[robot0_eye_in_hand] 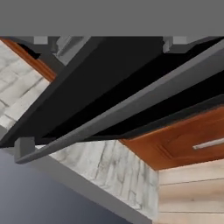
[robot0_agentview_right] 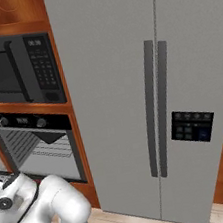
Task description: Take the baked cake out of the oven and place it on the plate for cooling. Then close the oven door.
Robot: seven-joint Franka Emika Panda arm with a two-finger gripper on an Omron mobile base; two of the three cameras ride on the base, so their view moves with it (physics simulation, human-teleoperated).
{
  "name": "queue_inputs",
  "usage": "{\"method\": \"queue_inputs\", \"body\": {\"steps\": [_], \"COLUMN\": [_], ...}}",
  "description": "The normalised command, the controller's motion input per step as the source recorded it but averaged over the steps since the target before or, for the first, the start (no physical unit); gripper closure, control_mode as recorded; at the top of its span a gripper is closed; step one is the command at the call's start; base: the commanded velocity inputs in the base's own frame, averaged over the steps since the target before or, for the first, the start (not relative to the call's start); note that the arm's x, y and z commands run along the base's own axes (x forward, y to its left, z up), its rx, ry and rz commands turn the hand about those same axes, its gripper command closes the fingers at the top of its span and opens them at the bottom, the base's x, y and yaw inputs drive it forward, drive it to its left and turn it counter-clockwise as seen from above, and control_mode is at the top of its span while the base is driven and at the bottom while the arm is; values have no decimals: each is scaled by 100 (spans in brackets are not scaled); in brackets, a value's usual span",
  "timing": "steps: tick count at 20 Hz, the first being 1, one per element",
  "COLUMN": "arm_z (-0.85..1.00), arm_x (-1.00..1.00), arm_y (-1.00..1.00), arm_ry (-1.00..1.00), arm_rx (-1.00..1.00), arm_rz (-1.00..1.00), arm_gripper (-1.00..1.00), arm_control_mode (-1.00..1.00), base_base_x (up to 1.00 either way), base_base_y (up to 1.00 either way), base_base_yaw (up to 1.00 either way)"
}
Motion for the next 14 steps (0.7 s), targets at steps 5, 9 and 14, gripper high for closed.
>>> {"method": "queue_inputs", "body": {"steps": [5,9,14], "arm_z": [-19,-24,-22], "arm_x": [100,100,100], "arm_y": [-2,-5,-11], "arm_ry": [-45,-36,-15], "arm_rx": [-8,-10,-12], "arm_rz": [-14,-15,-17], "arm_gripper": [-100,-100,-100], "arm_control_mode": [-100,-100,-100], "base_base_x": [0,0,0], "base_base_y": [0,0,0], "base_base_yaw": [0,0,0]}}
